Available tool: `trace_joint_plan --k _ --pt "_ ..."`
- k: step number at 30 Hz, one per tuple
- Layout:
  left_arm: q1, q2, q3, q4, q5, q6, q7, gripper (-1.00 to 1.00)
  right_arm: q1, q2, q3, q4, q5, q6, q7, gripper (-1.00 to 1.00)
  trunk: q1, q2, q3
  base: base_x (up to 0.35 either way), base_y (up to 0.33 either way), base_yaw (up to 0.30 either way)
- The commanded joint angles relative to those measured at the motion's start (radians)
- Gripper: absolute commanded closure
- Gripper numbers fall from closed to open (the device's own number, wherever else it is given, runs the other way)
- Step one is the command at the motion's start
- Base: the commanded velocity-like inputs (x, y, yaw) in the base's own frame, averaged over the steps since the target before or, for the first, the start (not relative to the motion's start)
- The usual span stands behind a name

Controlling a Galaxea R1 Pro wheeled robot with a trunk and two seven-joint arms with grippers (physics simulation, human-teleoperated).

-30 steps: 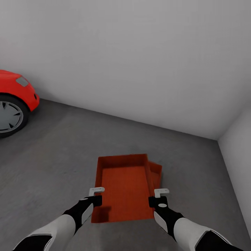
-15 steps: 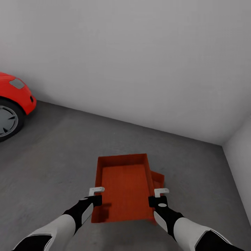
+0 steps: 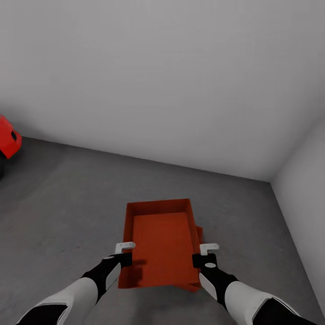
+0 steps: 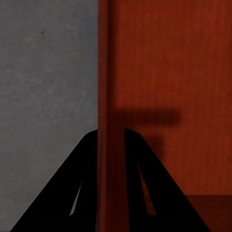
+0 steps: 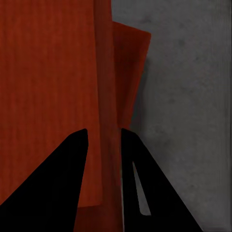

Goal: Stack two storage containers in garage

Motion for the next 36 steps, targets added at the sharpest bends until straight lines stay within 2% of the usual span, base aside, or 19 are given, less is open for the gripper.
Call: trace_joint_plan --k 1,22,36 --pt "0.001 0.000 -0.066 0.013 -0.048 0.006 0.007 1.00 -0.002 -0.011 -0.039 -0.001 -0.002 -0.004 -0.002 1.00 0.000 -0.001 -0.001 0.001 0.000 -0.242" --pt "0.001 0.000 -0.066 0.013 -0.047 0.007 0.007 1.00 -0.002 -0.012 -0.039 -0.001 -0.002 -0.004 -0.002 1.00 0.000 -0.001 -0.001 0.000 0.001 -0.240" --pt "0.001 0.000 -0.066 0.013 -0.047 0.010 0.004 1.00 -0.002 -0.012 -0.039 -0.002 -0.002 -0.005 0.000 1.00 0.000 -0.001 -0.001 0.067 0.280 -0.027"
